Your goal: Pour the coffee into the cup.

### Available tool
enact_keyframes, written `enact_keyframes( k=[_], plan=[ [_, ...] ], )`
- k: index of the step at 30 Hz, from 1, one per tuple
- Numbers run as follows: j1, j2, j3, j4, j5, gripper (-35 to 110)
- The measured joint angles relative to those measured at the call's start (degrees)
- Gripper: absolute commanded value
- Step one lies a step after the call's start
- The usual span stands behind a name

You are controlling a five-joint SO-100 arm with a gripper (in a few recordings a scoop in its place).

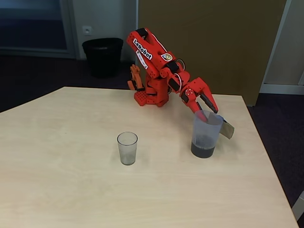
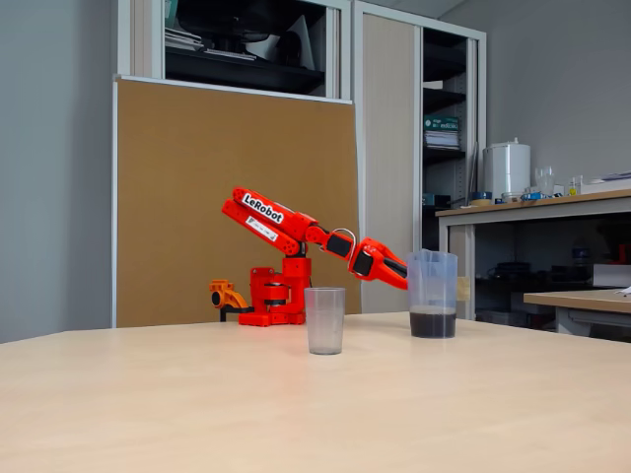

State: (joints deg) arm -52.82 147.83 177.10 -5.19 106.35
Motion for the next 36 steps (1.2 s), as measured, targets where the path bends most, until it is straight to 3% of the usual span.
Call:
enact_keyframes(
  k=[25,36],
  plan=[
    [2.64,-28.13,-12.66,-18.11,-2.81,17],
    [5.10,-37.88,-18.81,-20.83,-7.65,17]
  ],
)
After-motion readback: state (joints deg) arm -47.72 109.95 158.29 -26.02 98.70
